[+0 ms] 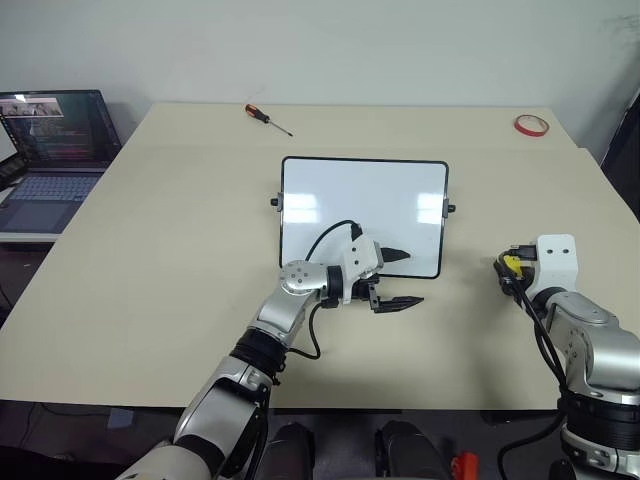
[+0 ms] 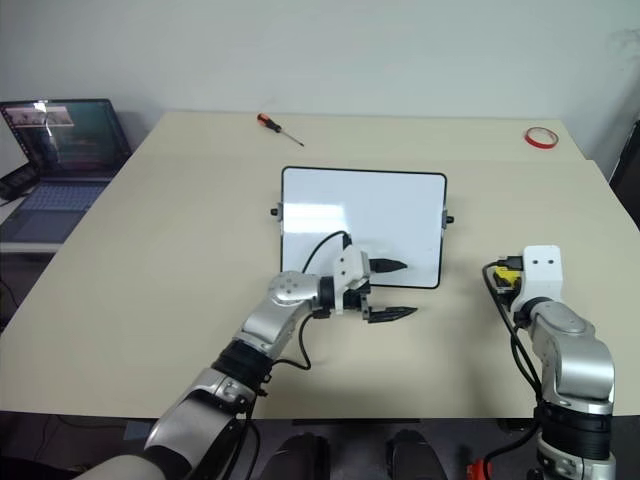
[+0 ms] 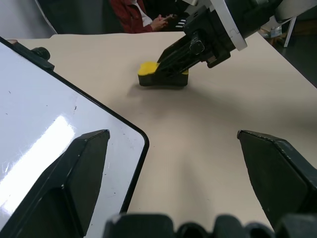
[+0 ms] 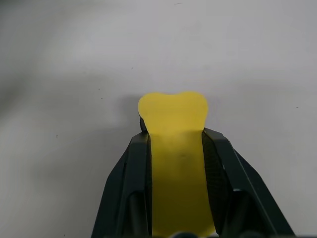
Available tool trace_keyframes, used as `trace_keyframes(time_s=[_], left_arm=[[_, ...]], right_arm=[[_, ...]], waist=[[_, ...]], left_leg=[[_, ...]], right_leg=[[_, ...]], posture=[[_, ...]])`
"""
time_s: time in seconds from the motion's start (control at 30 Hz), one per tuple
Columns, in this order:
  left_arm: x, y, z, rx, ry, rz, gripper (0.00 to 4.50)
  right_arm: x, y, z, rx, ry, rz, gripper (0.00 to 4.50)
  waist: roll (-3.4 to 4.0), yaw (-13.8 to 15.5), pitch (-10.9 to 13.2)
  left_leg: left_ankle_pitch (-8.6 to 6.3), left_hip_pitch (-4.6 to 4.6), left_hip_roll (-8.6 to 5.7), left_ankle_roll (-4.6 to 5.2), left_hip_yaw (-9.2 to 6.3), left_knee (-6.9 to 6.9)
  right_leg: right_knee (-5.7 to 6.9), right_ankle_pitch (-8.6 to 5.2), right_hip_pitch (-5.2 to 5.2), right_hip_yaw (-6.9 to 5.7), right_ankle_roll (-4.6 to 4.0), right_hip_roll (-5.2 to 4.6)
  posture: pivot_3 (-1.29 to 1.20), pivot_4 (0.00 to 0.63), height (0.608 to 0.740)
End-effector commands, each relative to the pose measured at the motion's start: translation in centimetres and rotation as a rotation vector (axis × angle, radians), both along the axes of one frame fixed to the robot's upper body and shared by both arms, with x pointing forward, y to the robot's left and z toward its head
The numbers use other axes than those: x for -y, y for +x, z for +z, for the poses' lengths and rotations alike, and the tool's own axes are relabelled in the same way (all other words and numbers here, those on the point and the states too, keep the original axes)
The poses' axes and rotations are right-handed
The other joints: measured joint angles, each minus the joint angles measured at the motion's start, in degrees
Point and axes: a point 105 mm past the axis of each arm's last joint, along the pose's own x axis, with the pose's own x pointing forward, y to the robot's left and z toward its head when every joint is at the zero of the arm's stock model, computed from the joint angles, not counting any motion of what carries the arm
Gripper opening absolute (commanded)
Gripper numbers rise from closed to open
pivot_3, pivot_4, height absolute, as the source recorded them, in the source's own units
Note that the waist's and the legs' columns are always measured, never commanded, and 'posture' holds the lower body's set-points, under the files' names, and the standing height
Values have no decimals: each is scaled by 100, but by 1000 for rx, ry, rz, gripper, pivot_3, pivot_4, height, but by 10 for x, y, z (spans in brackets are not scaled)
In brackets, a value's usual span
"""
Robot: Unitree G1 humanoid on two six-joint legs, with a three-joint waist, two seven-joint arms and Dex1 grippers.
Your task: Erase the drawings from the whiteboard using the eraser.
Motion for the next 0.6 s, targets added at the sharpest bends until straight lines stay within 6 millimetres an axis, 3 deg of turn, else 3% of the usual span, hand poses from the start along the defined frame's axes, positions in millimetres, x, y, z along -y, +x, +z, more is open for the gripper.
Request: trace_keyframes(time_s=[0.03, 0.6], left_arm=[[3, -1, 19, 61, -31, -19, 4500], [2, 2, 20, 66, -31, -11, 4500]], right_arm=[[4, 1, 13, 49, -15, -5, 1420], [6, 0, 15, 39, 95, -37, 1267]], waist=[[0, 0, 0], [1, 0, -1]], left_leg=[[0, 0, 0, 0, 0, 0], [1, 0, 0, 1, 0, 1]], right_leg=[[0, 0, 0, 0, 0, 0], [3, 0, 0, 1, 0, 0]], posture=[[0, 150, 740], [0, 150, 740]])
